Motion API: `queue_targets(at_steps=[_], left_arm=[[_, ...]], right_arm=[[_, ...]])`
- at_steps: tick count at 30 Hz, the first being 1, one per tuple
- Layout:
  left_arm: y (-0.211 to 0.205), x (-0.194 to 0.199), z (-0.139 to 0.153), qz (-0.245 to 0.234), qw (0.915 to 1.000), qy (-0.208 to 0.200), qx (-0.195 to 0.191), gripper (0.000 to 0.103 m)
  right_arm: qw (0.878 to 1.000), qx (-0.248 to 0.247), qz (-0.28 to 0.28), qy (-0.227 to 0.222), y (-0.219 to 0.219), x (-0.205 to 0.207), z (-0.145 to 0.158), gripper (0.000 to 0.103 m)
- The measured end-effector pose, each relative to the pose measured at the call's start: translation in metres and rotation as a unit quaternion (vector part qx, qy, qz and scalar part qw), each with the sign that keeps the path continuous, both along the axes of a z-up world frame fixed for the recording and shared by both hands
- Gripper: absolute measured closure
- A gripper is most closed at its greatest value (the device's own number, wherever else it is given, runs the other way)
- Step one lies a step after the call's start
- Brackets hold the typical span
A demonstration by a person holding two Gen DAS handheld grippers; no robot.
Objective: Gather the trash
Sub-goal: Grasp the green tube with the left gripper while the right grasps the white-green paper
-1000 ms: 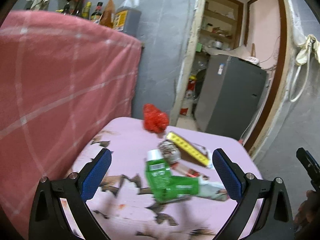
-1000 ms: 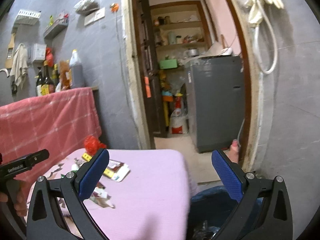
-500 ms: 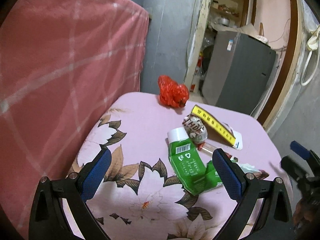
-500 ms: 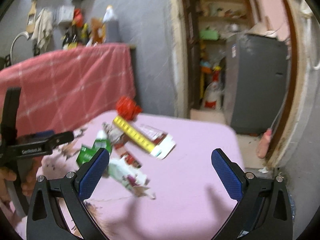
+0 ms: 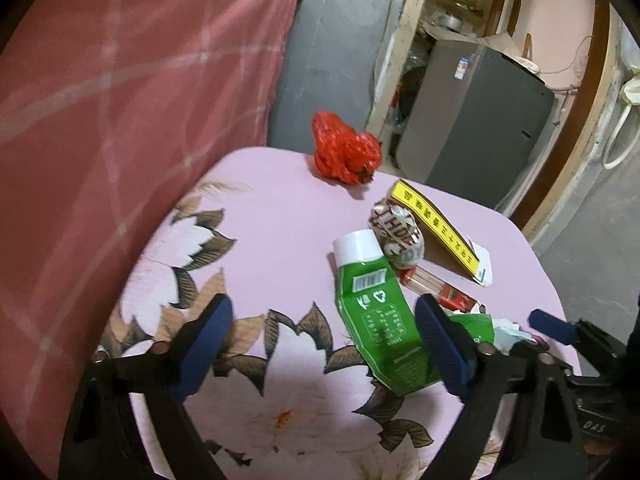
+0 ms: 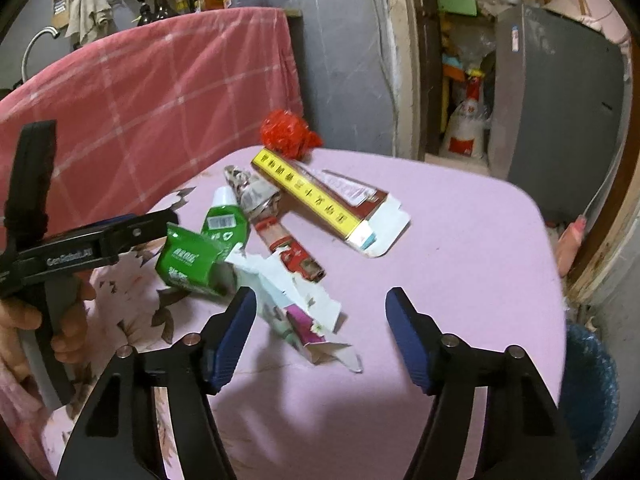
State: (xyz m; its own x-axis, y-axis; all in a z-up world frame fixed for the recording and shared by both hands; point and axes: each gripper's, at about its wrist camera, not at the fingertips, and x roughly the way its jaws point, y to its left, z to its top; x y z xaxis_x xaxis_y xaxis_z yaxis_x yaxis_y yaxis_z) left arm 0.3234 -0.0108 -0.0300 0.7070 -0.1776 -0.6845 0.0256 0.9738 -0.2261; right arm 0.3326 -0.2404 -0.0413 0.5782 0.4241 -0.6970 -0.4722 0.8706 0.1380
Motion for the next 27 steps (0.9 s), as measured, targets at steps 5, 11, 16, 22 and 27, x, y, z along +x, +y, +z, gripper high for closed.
queue_targets(at_steps=[5,11,16,22,27], left_arm=[[0.002,0.006,-0.003,-0.011,0.9996,0.012,-0.023,0.036],[-0.002,0.011,-0.008,-0.027,0.9989,0.028,-0.025,0.051],[-0.006,0.015,-0.013,-0.031,0.9983,0.037,-0.032,0.056],[-0.012,0.023,-0.011,-0.032,0.9985,0.038,-0.022,0.061],[-0.019,0.029,-0.010,-0.040,0.9985,0.036,-0.008,0.077]], right_arm=[[1.000,-0.004,0.007,0.011,0.002,0.000,-0.006,0.059],[1.000,0.003,0.009,0.007,0.000,-0.004,-0.007,0.079],[1.000,0.009,0.006,-0.011,-0.007,-0.010,-0.001,0.088],[1.000,0.014,-0.001,-0.026,-0.016,-0.014,0.003,0.090],[0.999,0.015,-0.011,-0.038,-0.020,-0.017,0.002,0.090]])
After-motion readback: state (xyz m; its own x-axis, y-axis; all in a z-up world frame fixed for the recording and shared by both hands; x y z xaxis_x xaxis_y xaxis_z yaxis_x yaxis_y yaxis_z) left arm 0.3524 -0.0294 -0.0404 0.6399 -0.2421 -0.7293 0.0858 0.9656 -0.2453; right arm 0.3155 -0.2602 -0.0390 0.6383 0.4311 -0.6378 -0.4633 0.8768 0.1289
